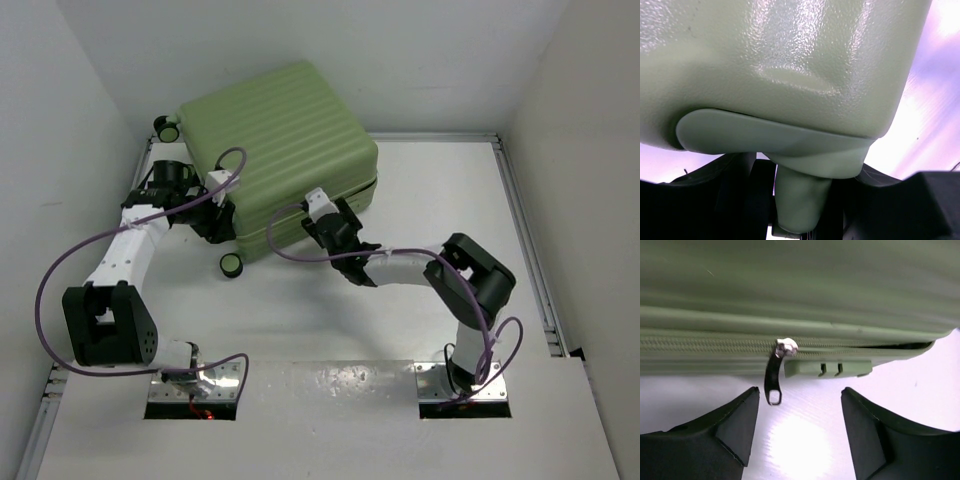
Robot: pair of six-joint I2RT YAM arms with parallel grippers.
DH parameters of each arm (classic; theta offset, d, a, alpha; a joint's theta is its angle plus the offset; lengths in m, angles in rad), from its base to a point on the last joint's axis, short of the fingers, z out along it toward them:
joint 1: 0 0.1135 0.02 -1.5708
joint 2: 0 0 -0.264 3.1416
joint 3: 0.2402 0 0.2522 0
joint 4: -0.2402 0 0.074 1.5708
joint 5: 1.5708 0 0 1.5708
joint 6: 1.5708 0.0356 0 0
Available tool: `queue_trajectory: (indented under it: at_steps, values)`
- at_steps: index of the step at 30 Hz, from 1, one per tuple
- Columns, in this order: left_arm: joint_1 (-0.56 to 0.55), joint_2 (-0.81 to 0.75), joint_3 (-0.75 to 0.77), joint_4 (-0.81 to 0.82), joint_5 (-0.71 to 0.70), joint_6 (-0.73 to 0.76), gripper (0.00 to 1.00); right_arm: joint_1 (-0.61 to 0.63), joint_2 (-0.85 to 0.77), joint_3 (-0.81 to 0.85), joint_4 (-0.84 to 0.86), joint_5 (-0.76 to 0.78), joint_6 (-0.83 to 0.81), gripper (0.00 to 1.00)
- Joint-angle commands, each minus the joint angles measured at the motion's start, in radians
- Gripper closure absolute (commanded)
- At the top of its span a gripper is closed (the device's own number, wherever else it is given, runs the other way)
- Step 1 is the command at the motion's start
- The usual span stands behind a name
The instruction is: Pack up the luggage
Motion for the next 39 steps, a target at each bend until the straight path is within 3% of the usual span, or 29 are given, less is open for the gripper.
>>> queue_trajectory:
  at_steps: [1,7,13,14,15,20,23,26,32,39]
  values:
    - [0.034,0.043,-0.041,0.088,-0.176,-0.129,1.0,0.033,0.042,0.079,0.085,0.1,-0.076,0.33]
    - [0.043,0.043,-0.041,0.088,-0.176,-0.129,1.0,0.033,0.092,0.124,0.067,0.08,-0.07,0.33]
    - [0.043,0.054,-0.031,0.088,-0.185,-0.129,1.0,-0.008,0.129,0.144,0.08,0.124,-0.102,0.72]
    - [0.043,0.054,-0.031,0.088,-0.185,-0.129,1.0,-0.018,0.129,0.136,0.102,0.129,-0.113,0.91]
    - [0.043,0.054,-0.031,0.088,-0.185,-0.129,1.0,-0.034,0.12,0.133,0.103,0.125,-0.114,1.0]
    - [0.043,0.063,-0.031,0.097,-0.185,-0.129,1.0,-0.115,-0.001,0.029,0.117,-0.012,-0.087,1.0]
    - [0.043,0.063,-0.031,0.097,-0.185,-0.129,1.0,-0.197,-0.078,-0.023,0.013,-0.199,0.024,1.0]
    - [0.043,0.072,-0.031,0.097,-0.185,-0.129,1.0,-0.312,-0.113,-0.013,-0.116,-0.517,0.149,1.0]
    - [0.043,0.072,-0.031,0.106,-0.185,-0.129,1.0,-0.43,-0.072,0.032,-0.107,-0.815,0.287,1.0]
    - [0.043,0.054,-0.041,0.106,-0.195,-0.129,1.0,-0.498,-0.038,0.046,-0.05,-0.998,0.401,1.0]
